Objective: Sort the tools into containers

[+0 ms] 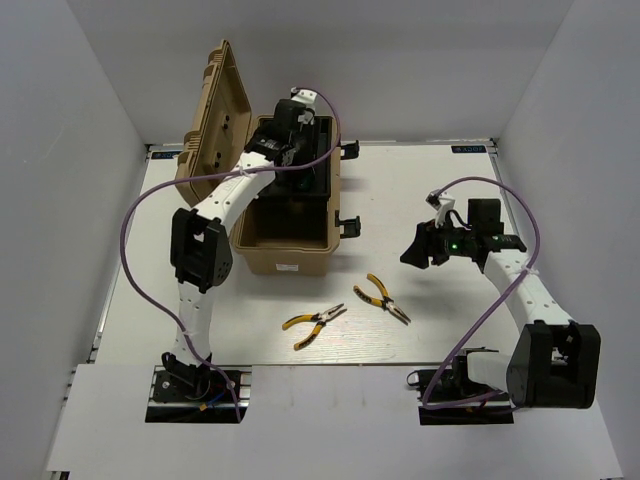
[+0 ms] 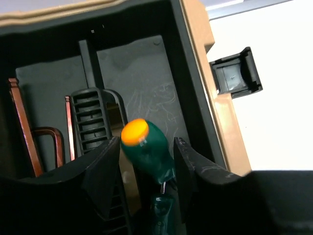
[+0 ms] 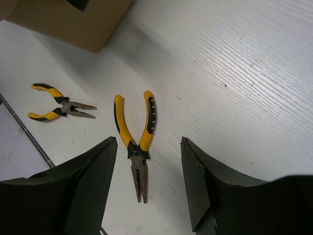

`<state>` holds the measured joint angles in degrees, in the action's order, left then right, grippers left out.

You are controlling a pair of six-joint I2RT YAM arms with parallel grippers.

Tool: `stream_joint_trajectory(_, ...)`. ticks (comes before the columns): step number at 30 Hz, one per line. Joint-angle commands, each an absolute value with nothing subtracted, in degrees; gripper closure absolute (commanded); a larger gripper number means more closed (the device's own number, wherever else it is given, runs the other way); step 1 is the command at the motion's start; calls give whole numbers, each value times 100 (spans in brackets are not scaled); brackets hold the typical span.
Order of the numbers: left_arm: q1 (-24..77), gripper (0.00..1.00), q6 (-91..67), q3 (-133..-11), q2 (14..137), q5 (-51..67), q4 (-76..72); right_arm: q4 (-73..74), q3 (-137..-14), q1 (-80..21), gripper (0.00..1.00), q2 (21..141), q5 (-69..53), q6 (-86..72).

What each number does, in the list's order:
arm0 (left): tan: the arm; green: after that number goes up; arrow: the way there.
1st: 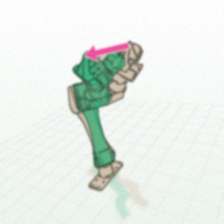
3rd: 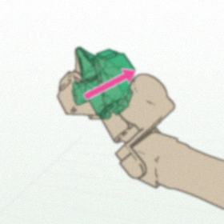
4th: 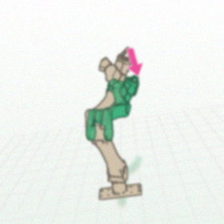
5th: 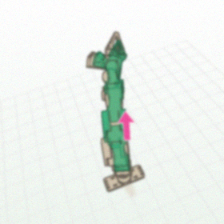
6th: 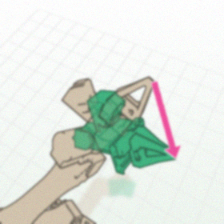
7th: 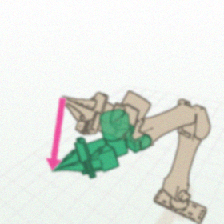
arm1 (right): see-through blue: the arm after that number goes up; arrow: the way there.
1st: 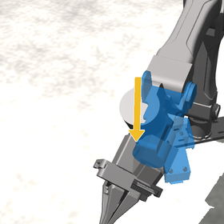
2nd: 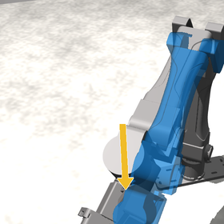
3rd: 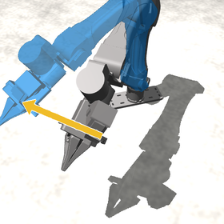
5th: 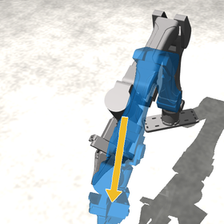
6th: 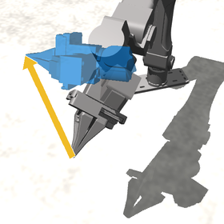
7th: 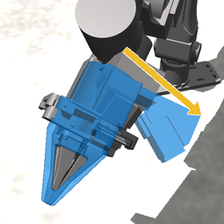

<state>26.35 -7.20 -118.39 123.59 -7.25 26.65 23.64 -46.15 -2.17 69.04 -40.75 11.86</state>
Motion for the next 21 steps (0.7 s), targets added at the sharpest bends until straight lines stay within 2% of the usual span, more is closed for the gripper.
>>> stream_joint_trajectory(1, 2646, 40, -624, -12225, 12007, -624, 2707, 2417, -4641, -272, 40, 7005, -4193, 1353)
stream_joint_trajectory(2, 2646, 36, -624, -12226, 11954, -572, 2707, 2408, -4641, -307, 40, 7014, -4184, 1362)
stream_joint_trajectory(5, 2646, 33, -571, -12278, 11804, -449, 2829, 2408, -4641, -386, 41, 7093, -4122, 1424)
stream_joint_trajectory(6, 2646, 26, -571, -12348, 11725, -448, 2882, 2417, -4649, -430, 42, 7110, -4105, 1441)
stream_joint_trajectory(10, 2725, 25, -571, -12349, 11322, -160, 3242, 2400, -4641, -641, 45, 7171, -3956, 1485)
stream_joint_trajectory(12, 2725, 25, -571, -11721, 10684, 139, 3296, 2391, -4658, -851, 47, 7207, -3807, 1485)
stream_joint_trajectory(13, 2725, 26, -702, -10837, 10348, 523, 2965, 2356, -4684, -974, 48, 7311, -3693, 1459)
stream_joint_trajectory(15, 2786, 33, -764, -9683, 9523, 1034, 2405, 2312, -4720, -1186, 50, 7374, -3308, 1433)
stream_joint_trajectory(16, 2786, 36, -843, -9137, 8648, 1150, 2182, 2294, -4728, -1256, 50, 7461, -3218, 1415)
stream_joint_trajectory(17, 2838, 49, -844, -8653, 8231, 1247, 2040, 2268, -4720, -1387, 51, 7540, -3104, 1389)
stream_joint_trajectory(19, 2839, 66, -739, -7492, 7501, 1589, 1881, 2136, -4702, -1590, 51, 7611, -2682, 1362)
stream_joint_trajectory(21, 2839, 70, -563, -6603, 6551, 2158, 1829, 2013, -4632, -1801, 51, 7690, -2279, 1301)
